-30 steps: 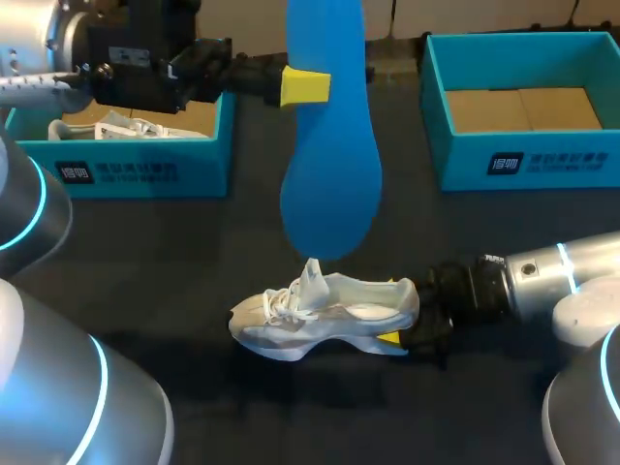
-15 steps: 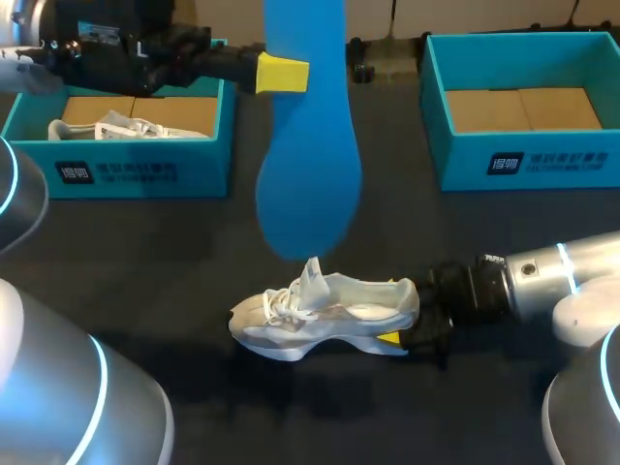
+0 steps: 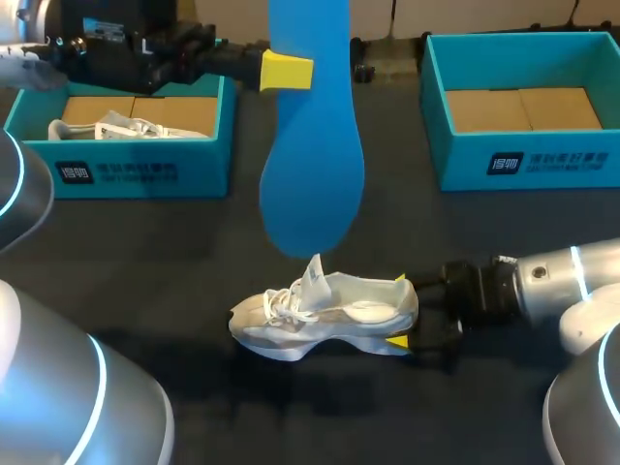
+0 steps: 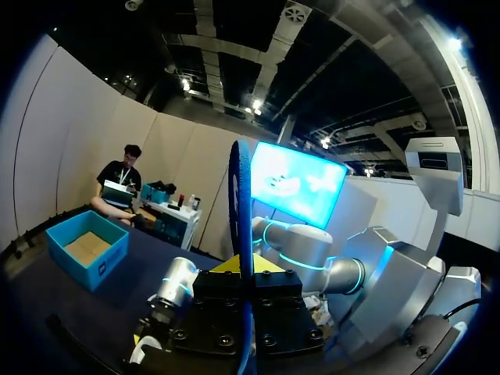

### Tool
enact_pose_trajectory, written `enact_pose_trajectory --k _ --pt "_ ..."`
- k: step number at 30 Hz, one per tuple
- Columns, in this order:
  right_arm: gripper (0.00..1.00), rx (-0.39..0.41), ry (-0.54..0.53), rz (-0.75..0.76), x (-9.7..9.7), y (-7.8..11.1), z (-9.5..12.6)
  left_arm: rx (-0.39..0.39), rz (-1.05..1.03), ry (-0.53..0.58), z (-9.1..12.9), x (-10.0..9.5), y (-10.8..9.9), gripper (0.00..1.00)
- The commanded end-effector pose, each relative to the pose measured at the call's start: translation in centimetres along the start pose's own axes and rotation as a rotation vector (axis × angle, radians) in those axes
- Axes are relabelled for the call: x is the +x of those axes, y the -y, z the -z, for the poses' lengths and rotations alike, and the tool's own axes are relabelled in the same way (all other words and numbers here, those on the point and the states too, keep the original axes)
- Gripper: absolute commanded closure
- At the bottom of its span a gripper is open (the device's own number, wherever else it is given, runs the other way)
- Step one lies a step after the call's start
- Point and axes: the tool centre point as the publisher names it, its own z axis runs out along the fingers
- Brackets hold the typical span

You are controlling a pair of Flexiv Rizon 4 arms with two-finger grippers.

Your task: Take the shoe out of the shoebox, open the shoe tongue, remove and reinsert the insole, then place the shoe into the shoebox

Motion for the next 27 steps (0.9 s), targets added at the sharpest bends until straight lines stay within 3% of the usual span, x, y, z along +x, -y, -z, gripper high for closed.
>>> enact_pose_trajectory --k 1,4,11,27 --pt "0.00 0.095 -0.002 -0.001 0.1 -1.2 1.9 -0.003 0.000 -0.001 -0.1 -0.1 0.1 1.00" --pt "0.00 0.165 -0.023 0.013 -0.6 -1.9 2.8 -0.003 0.000 -0.001 -0.1 -0.1 0.1 1.00" --pt "0.00 0.450 -0.059 0.006 -1.6 -4.2 3.5 -0.003 0.000 -0.001 -0.1 -0.1 0.1 1.00" --pt "0.00 0.816 0.027 0.032 -2.0 -6.3 3.9 -0.003 0.000 -0.001 -0.1 -0.1 0.1 1.00"
